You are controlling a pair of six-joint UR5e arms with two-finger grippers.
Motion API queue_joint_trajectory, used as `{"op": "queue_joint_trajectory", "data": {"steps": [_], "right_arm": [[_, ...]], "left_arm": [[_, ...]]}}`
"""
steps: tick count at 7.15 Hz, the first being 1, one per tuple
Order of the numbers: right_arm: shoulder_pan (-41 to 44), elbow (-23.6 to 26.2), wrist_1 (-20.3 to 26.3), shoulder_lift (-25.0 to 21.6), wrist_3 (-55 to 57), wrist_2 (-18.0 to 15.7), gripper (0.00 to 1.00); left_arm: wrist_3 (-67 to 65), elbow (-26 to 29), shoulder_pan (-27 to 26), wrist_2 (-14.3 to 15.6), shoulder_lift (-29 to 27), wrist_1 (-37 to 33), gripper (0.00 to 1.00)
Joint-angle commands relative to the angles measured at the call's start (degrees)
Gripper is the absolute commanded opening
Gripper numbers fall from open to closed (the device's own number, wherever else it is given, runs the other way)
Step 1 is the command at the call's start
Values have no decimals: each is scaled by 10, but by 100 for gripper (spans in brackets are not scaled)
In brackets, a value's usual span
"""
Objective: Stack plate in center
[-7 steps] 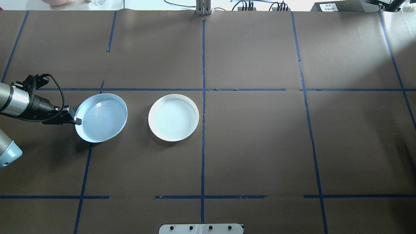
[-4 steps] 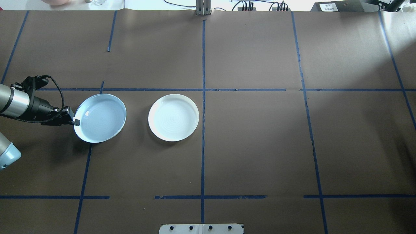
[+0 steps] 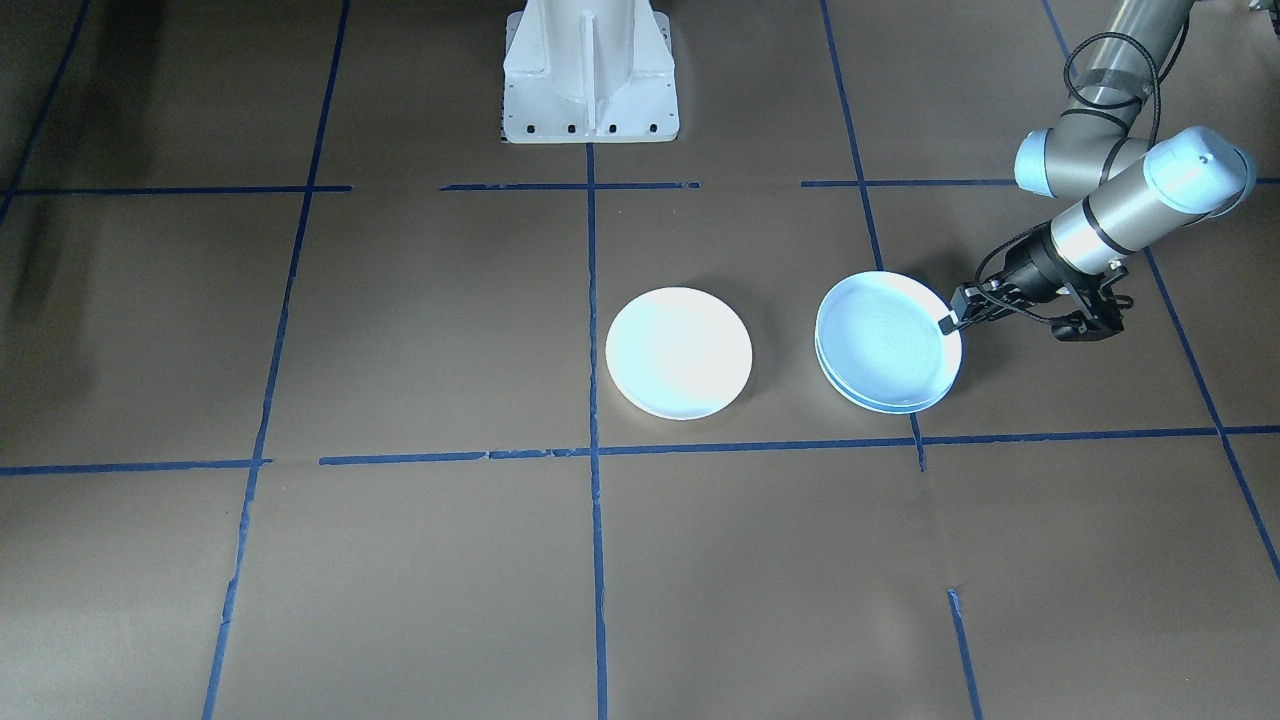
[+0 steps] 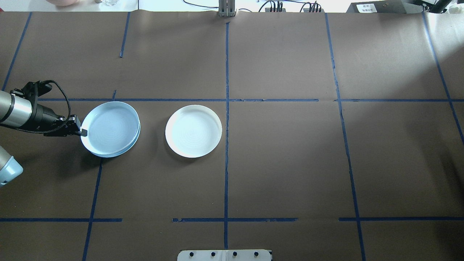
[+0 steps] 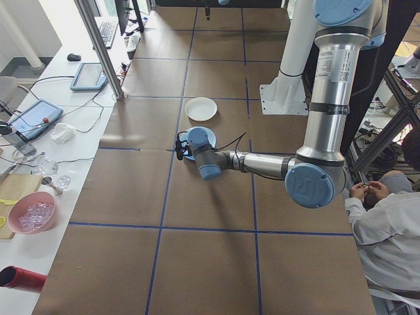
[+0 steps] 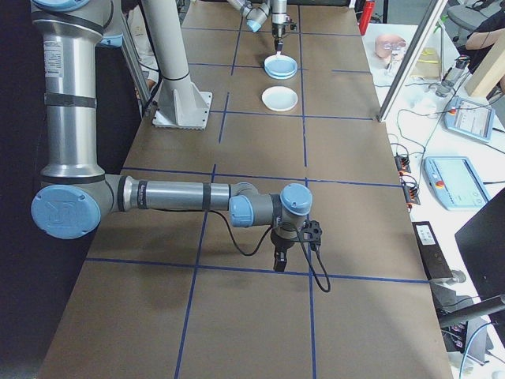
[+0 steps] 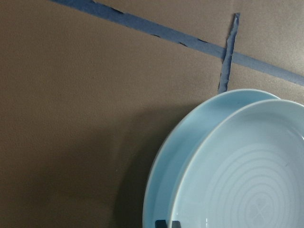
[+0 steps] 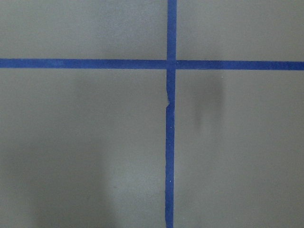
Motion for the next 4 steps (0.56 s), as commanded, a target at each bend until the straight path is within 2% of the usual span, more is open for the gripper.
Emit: {"op": "queue_joint_trajectory", "data": {"steps": [1,2,3,4], "right_arm": [[0,0,0,0,0,0,100],[0,0,0,0,0,0,100],[0,0,0,0,0,0,100],[0,0,0,0,0,0,100]], "left_arm": [[0,0,-4,0,0,1,0],[0,1,-7,0,0,1,0],[0,1,-7,0,0,1,10],[0,2,-10,1,0,1,33]]}}
